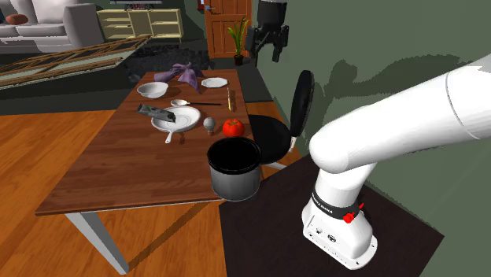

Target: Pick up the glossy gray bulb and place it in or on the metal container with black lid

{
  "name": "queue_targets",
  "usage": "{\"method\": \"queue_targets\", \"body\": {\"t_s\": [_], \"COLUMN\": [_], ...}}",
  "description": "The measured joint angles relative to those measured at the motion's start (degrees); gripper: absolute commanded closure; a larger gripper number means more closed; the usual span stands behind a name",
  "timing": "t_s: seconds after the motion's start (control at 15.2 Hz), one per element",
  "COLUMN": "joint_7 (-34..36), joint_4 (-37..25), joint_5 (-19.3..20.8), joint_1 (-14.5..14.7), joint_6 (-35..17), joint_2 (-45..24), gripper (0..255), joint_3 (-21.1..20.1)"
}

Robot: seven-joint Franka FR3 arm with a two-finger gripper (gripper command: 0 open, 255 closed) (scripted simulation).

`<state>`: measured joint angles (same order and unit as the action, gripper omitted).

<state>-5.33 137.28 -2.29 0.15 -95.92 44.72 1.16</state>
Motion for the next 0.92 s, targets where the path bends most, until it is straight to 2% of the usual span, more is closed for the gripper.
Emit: {"method": "queue_targets", "body": {"t_s": [0.2,0.53,0.92], "joint_7": [1.2,6.2,12.7], "joint_4": [0.7,3.4,2.5], "joint_5": [-0.3,-1.1,-1.0], "joint_1": [-0.1,-0.2,-0.9], "joint_6": [-2.5,-11.8,-22.6], "joint_2": [-1.7,-8.1,-19.3], "gripper": [0,0,0], "joint_3": [-0.7,-3.9,-7.5]}}
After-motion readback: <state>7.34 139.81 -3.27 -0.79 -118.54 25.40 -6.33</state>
